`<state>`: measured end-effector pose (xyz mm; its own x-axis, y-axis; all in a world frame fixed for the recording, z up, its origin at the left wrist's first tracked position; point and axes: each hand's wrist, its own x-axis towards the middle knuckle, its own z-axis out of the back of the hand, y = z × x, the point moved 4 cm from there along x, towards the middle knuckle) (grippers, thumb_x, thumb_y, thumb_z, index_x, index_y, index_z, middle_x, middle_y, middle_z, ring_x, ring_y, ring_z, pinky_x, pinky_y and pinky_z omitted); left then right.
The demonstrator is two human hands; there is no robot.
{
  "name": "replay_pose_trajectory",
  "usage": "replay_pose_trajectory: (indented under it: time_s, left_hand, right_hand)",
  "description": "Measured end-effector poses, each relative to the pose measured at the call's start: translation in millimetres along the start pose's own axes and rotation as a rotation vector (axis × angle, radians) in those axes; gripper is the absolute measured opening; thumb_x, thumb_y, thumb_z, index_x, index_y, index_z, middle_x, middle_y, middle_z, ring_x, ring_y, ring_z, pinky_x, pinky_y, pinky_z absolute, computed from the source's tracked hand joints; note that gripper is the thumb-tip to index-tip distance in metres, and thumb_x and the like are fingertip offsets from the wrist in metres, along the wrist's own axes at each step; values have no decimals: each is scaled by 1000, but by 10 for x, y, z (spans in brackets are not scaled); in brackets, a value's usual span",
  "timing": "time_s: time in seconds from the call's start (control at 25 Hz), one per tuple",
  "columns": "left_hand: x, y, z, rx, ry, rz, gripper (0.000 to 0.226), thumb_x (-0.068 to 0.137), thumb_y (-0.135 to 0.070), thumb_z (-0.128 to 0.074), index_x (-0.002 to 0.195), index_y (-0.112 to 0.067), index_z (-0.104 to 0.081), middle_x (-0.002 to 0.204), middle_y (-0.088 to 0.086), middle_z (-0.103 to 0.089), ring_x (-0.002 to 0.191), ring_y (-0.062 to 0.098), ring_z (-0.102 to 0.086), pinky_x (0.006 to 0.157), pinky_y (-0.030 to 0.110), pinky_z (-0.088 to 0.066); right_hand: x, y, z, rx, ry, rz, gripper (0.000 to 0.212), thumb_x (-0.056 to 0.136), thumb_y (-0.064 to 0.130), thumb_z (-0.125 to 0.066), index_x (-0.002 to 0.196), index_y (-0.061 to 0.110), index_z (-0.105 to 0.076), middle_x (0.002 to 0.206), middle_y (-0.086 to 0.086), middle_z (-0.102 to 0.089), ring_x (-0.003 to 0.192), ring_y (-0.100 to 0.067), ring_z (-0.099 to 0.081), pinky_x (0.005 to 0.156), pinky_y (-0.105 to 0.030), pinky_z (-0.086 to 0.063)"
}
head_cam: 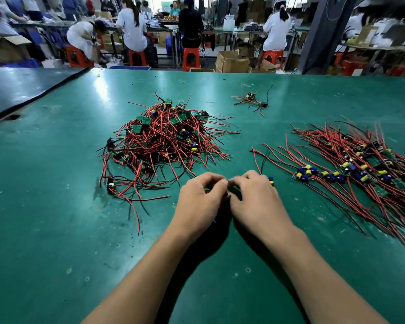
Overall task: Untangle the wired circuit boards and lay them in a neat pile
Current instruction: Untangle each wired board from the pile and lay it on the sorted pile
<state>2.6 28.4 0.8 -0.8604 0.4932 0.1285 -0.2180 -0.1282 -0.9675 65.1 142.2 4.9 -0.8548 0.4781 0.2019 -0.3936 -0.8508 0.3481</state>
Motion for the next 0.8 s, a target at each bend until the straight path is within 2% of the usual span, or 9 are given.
replay_pose_trajectory:
  time_s: [0.08,0.16,0.28,0.4,0.48,0.52,0.6,0.72,0.8]
  left_hand:
    - [-59,-93,22,382,-89,-253,12,89,-17,-64,98,-15,-71,84,-4,-69,74,10,-60,76,28,-50]
    - [-89,-144,101,621,-183,-318,21,85,-20,-62,106,-16,-68,95,-1,-64,89,20,-59,80,34,-48]
    - [-35,-130,334,844,-377,-196,34,80,-23,-61,114,-21,-62,113,4,-54,109,26,-48,91,40,-39]
    - [33,17,462,969,-324,88,48,85,-33,-56,131,-24,-47,145,11,-35,141,32,-22,112,58,-17]
    - [52,135,472,986,-195,221,55,93,-41,-48,144,-24,-34,156,14,-23,148,33,-8,114,64,-3]
    - [60,169,463,965,-151,217,56,95,-42,-45,147,-23,-31,157,16,-22,149,32,-8,115,61,-2]
    - [80,155,407,834,-124,77,54,97,-34,-47,147,-20,-33,155,17,-27,146,28,-20,119,49,-9]
    - [53,47,197,528,-24,-158,51,92,-14,-56,142,-12,-45,150,15,-38,141,24,-31,115,22,-17]
    - [7,-1,83,429,50,-239,47,89,-4,-57,136,-8,-53,145,13,-45,138,21,-37,114,15,-20]
  right_hand:
    - [33,-142,56,-68,-28,-116,33,94,47,-56,118,27,-66,122,-3,-57,119,-28,-47,96,-39,-39]
    - [67,-316,104,-148,-41,-228,43,93,55,-53,123,26,-64,131,-6,-55,124,-29,-44,99,-40,-36]
    - [82,-484,124,-188,-45,-354,55,93,58,-50,132,21,-58,140,-11,-50,130,-34,-38,104,-44,-32]
    - [67,-407,71,-148,-74,-288,51,94,54,-51,131,20,-58,139,-9,-50,130,-33,-38,104,-44,-32]
    - [61,-250,-6,-58,-88,-151,45,94,51,-55,128,22,-62,136,-4,-52,128,-27,-40,103,-40,-32]
    - [48,-169,-58,-15,-84,-85,42,94,49,-56,127,23,-63,133,-1,-54,127,-25,-41,102,-37,-31]
    - [18,-43,-150,36,-70,10,39,93,47,-59,125,24,-66,129,1,-57,125,-22,-44,102,-35,-32]
    - [17,-9,-181,106,-85,42,33,91,43,-64,117,24,-71,123,0,-61,122,-22,-48,100,-35,-34]
    - [39,-41,-157,154,-105,22,26,89,37,-67,111,24,-74,119,0,-63,119,-23,-52,100,-36,-37]
